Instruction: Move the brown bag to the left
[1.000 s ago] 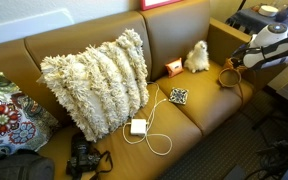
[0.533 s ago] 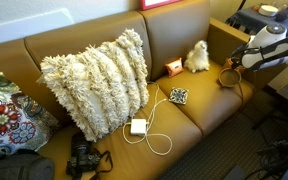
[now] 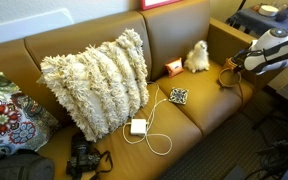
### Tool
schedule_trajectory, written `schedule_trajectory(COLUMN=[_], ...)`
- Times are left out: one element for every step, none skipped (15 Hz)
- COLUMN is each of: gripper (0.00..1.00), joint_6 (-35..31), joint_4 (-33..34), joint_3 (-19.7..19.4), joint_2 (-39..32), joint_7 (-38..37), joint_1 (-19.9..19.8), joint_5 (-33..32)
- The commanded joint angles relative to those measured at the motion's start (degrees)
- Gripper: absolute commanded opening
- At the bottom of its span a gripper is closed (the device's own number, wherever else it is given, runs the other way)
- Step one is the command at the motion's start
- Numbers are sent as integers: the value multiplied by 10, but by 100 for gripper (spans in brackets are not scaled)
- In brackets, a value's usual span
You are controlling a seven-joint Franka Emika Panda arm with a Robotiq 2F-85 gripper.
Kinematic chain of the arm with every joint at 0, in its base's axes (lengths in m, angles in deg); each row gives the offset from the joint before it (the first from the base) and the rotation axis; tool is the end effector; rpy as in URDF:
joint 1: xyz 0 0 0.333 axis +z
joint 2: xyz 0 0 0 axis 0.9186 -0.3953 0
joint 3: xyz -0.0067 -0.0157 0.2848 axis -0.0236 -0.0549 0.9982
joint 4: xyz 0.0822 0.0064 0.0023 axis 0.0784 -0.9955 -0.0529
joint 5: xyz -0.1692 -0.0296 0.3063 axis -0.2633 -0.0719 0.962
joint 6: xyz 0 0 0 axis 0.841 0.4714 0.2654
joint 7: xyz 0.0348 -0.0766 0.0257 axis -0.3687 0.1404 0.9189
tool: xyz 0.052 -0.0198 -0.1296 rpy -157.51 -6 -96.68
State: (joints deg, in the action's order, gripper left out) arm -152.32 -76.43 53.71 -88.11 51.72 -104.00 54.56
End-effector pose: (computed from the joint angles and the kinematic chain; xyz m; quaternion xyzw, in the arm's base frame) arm 0.5004 -0.4556 -0.0662 0.9793 -0.0620 0.0857 0.1724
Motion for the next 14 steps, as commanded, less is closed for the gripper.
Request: schedule_trajectory(gripper=[100,100,100,100,100,100,100,100,100,100,100,100,100,100], joint_6=[1,2,2,0,-2,-6,-9,-13,-18,-18,-20,-18,-17,-17], joint_4=[-6,-6,-4,1,5,12,18,24,29,35,37,37,38,35], joint_3=[15,14,15,15,17,19,23,26,27,31,33,39,41,44], joint_2=[0,0,0,0,0,1,1,2,2,3,3,3,3,3], joint_7=[24,23,23,21,23,24,27,28,29,32,35,41,46,52], joint_1=[-9,-7,-6,-4,-5,-4,-4,-2,1,1,2,-1,-3,-5], joint_5=[-2,-2,-2,-1,-1,-1,-1,-1,-2,-3,-3,-3,-3,-4])
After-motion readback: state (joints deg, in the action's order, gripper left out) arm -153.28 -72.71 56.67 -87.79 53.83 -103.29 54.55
